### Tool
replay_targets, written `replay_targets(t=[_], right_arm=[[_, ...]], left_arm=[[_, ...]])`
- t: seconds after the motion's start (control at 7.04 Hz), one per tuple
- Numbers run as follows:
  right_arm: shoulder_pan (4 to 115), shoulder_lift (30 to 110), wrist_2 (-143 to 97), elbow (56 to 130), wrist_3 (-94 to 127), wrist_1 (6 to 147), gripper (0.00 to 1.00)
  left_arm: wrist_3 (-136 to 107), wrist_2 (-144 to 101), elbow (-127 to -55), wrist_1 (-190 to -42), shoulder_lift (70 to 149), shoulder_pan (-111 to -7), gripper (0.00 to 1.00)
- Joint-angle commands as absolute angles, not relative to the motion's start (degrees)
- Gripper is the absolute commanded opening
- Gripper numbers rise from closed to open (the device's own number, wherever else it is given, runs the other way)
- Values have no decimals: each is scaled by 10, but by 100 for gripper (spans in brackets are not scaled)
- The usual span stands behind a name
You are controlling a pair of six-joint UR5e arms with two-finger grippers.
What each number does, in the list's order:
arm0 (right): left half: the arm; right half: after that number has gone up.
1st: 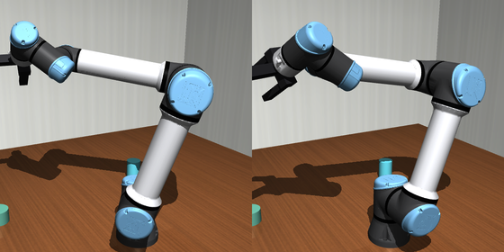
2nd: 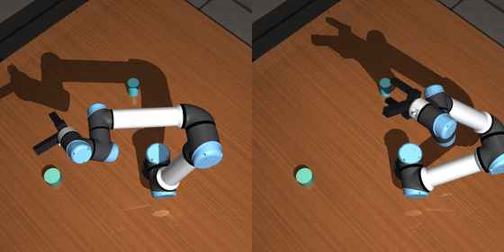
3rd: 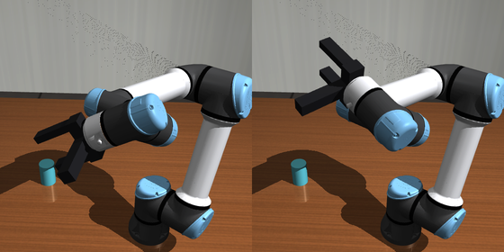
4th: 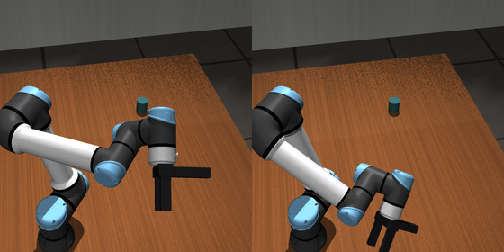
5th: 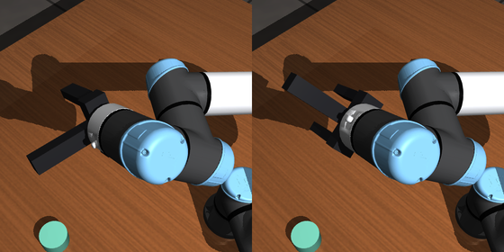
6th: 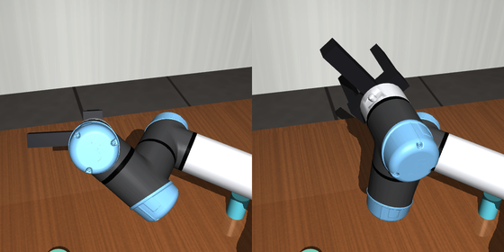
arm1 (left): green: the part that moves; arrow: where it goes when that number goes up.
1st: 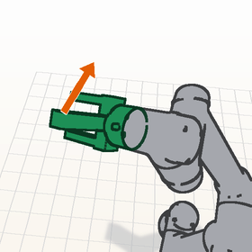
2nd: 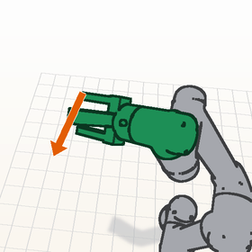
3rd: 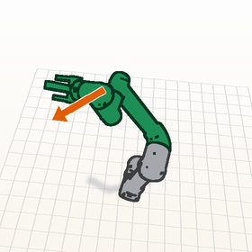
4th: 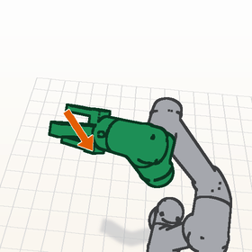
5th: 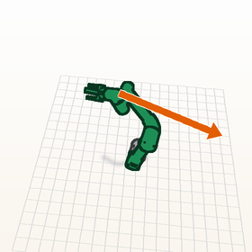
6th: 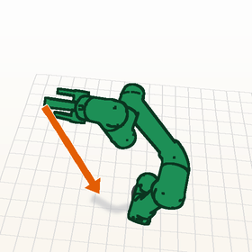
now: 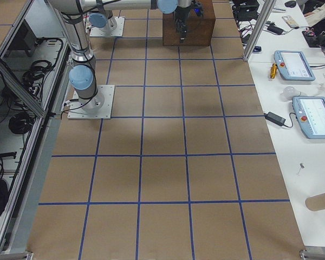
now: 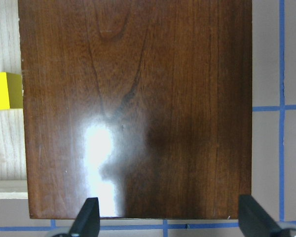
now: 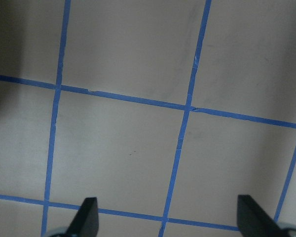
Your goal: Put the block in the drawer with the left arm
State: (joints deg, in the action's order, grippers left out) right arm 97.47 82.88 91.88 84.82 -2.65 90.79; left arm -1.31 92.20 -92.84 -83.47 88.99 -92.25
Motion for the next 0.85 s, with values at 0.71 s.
replay_targets(t=[0.71], right_arm=[[975,829,919,848,-27,908,100]], left_arm=[[-7,922,-928,-838,889,-925,100]])
